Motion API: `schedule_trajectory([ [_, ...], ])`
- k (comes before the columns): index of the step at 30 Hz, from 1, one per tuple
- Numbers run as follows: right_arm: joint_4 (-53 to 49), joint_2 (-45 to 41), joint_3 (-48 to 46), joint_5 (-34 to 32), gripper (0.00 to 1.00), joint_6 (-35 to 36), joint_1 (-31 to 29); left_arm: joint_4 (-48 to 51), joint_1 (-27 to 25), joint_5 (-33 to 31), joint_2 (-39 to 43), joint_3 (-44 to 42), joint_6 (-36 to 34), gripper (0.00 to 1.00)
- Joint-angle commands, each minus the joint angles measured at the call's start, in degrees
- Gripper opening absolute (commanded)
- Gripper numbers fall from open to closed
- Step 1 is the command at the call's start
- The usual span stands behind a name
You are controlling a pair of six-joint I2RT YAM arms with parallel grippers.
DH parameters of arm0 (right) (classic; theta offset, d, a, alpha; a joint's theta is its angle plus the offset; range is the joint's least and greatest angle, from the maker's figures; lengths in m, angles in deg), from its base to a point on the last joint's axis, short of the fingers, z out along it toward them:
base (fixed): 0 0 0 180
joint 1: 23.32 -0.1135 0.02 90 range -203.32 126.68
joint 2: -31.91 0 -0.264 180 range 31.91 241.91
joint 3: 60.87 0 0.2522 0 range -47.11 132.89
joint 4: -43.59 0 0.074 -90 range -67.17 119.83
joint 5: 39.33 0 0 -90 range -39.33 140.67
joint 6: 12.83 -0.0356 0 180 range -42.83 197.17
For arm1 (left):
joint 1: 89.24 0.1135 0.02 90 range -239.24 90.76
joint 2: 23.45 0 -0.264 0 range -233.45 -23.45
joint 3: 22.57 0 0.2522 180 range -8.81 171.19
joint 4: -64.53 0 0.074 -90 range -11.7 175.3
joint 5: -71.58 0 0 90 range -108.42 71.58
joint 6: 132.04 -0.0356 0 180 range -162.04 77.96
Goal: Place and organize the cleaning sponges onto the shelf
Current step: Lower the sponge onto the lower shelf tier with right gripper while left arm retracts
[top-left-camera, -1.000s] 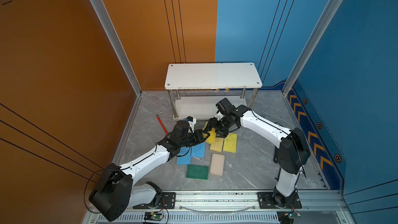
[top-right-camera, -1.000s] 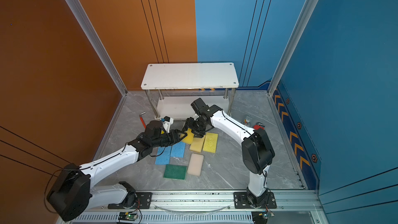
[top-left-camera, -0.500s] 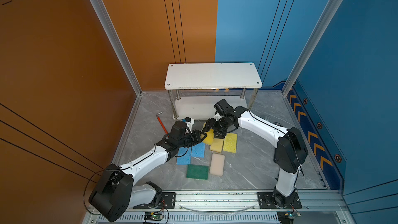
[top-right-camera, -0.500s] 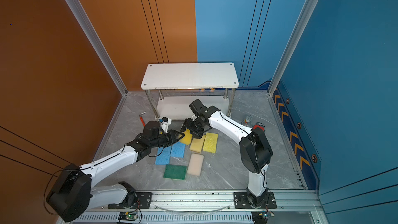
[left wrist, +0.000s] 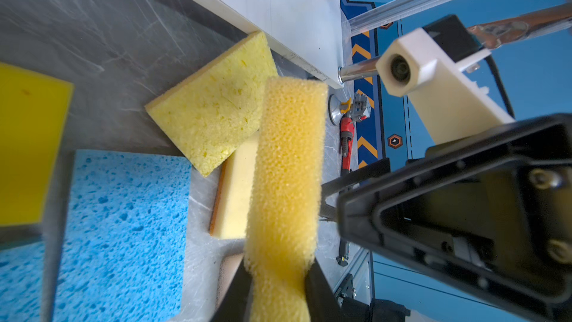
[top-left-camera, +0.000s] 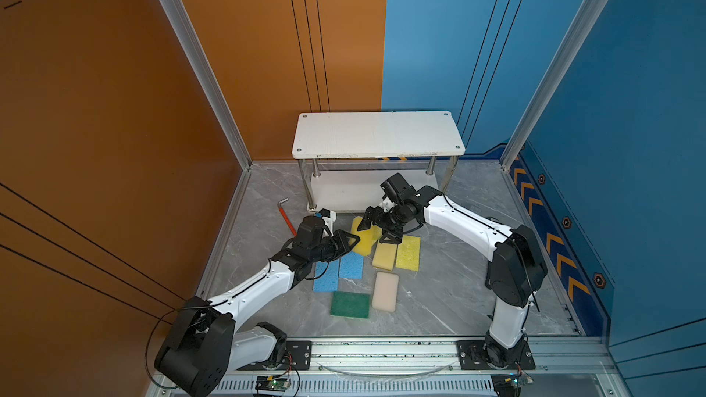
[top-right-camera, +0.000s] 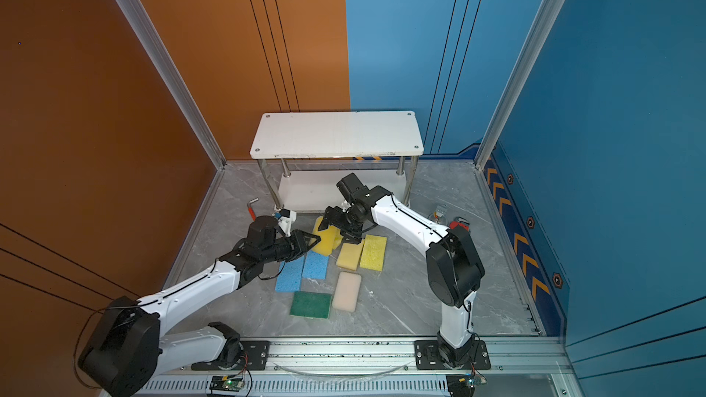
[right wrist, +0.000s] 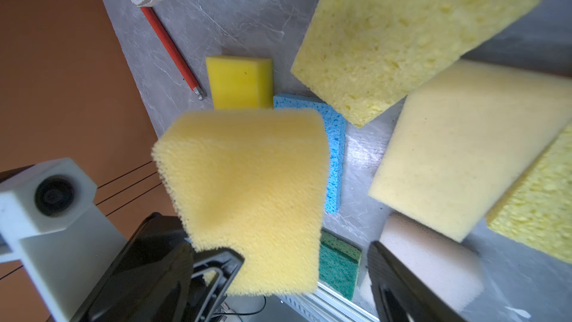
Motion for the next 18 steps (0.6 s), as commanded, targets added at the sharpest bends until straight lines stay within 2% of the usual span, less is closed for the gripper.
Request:
schedule_trajectory([
  [1, 3.4, -5.7, -2.4, -1.5, 0.9, 1.5, 2.0, -0.6, 3.4, -0.7, 1.9, -1.1, 0.7, 0.24],
  [4, 13.8, -8.5, -8.3, 2.6, 0.9, -0.4, 2.8, -1.7, 7.6, 0.7, 2.2, -1.2, 2.3, 0.24],
  [6, 24.4, -9.2, -12.6, 6.6, 0.9, -3.6, 2.7, -4.6, 10.3, 3.4, 2.0, -1.2, 5.3, 0.24],
  [9, 34.7, -9.0, -15.8, 8.9, 0.9, -6.3, 1.9, -8.5, 12.8, 6.1, 2.2, -1.5, 10.2, 0.24],
  [13, 41.0, -6.1, -15.5, 10.6, 0.89, -7.5, 0.4, -13.7, 14.9, 8.1, 3.0, -2.5, 17.0, 0.24],
  [18, 51.5, -2.1, -15.3, 11.9, 0.85, -12.5, -1.0, -19.4, 15.0, 8.6, 3.1, -3.9, 23.1, 0.24],
])
